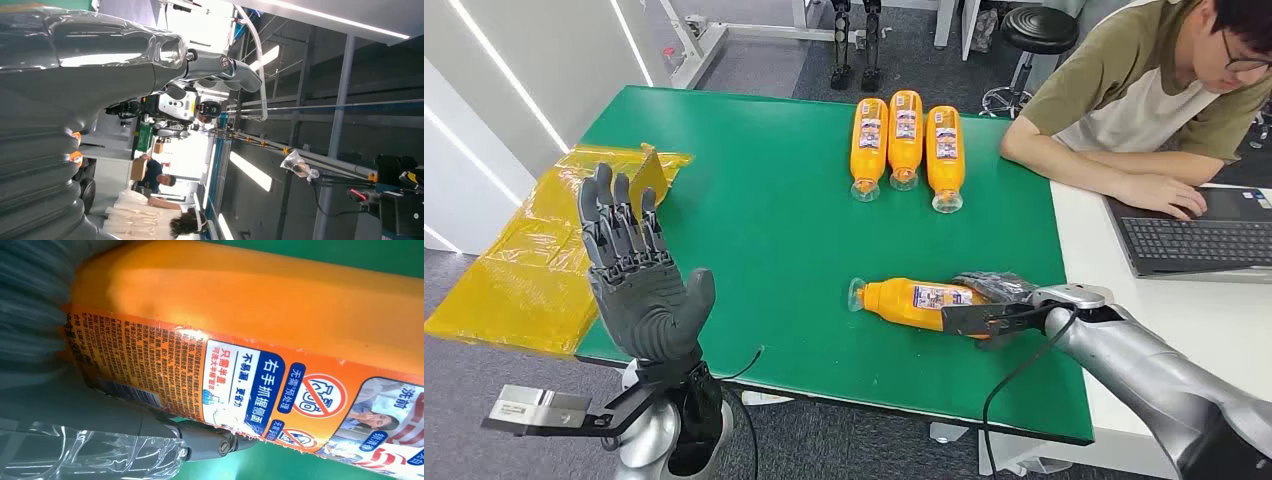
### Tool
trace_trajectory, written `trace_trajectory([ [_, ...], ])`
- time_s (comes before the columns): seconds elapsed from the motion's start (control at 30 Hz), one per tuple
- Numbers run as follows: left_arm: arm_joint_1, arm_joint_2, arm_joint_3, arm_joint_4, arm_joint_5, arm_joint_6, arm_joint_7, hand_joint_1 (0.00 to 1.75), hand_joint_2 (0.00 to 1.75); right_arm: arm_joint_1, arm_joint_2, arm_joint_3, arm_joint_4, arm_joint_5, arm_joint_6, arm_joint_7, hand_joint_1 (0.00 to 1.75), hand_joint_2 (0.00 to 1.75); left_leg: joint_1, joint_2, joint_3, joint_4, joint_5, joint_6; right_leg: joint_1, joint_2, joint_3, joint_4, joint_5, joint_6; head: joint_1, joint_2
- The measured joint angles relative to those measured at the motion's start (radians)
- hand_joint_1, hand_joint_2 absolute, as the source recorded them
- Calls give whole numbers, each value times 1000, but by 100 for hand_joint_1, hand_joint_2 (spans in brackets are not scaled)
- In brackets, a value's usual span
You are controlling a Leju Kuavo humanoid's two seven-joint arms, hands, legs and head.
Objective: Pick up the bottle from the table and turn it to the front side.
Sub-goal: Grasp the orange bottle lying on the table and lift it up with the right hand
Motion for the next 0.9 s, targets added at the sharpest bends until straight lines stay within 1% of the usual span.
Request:
trace_trajectory([
  [0.1,0,0,0,0,0,0,0,0,175,1,4,0,8,0,-2,-2,0,175,0,0,1,0,0,0,0,0,2,0,0,0,0,0],
  [0.13,0,0,0,0,0,0,0,0,175,1,5,0,11,0,-3,-2,34,175,0,0,2,0,0,0,0,0,2,0,0,0,0,0],
  [0.23,0,0,0,0,0,0,0,0,175,6,11,0,17,0,-29,-8,165,175,0,0,5,0,0,0,0,0,5,0,0,0,0,0],
  [0.27,0,0,0,0,0,0,0,0,175,10,13,0,19,0,-48,-11,171,175,0,0,5,0,0,0,0,0,5,0,0,0,0,0],
  [0.37,0,0,0,0,-1,3,0,0,175,27,19,-4,19,-8,-134,-15,162,175,0,1,6,0,0,0,0,1,6,0,0,0,0,0],
  [0.43,0,0,0,0,-3,6,0,0,175,42,24,-12,19,-17,-193,-12,162,175,0,1,6,0,0,0,0,1,6,0,1,0,0,0],
  [0.5,0,0,0,0,-4,8,0,0,175,53,28,-23,19,-20,-225,-9,162,175,0,1,6,0,0,0,0,1,6,0,1,0,0,0],
  [0.6,0,0,0,0,-4,10,0,0,175,60,31,-34,19,-20,-235,-7,136,175,0,1,7,0,0,0,0,1,6,0,1,0,0,0],
  [0.63,0,0,0,0,-4,10,0,0,175,62,31,-38,19,-20,-239,-7,122,175,0,1,7,0,0,0,0,1,6,0,1,0,0,0],
  [0.67,0,0,0,0,-4,10,0,0,175,65,31,-41,19,-19,-246,-7,123,175,0,1,7,0,0,0,0,1,6,0,1,0,0,0],
  [0.7,0,0,0,0,-4,10,0,0,175,67,32,-44,19,-17,-255,-7,128,175,0,1,7,0,0,0,0,1,6,0,1,0,0,0],
  [0.73,0,0,0,0,-4,9,0,0,175,71,32,-47,19,-16,-266,-7,140,175,0,1,7,0,0,0,0,1,6,0,1,0,0,0],
  [0.77,0,0,0,0,-2,7,0,0,175,75,32,-51,17,-15,-279,-8,158,175,0,1,7,0,0,0,0,2,6,0,1,0,0,0],
  [0.8,0,0,0,0,-1,3,0,0,175,80,32,-56,14,-14,-297,-10,168,175,0,1,7,0,0,0,0,2,6,0,1,0,0,0],
  [0.83,1,0,0,0,1,-2,0,0,175,88,32,-63,8,-14,-321,-12,174,175,0,1,7,0,0,0,0,2,6,0,1,0,0,0],
  [0.9,2,0,0,0,5,-10,0,0,175,113,32,-85,-13,-19,-399,-18,175,175,0,1,6,0,0,0,0,2,6,0,1,0,0,0],
])
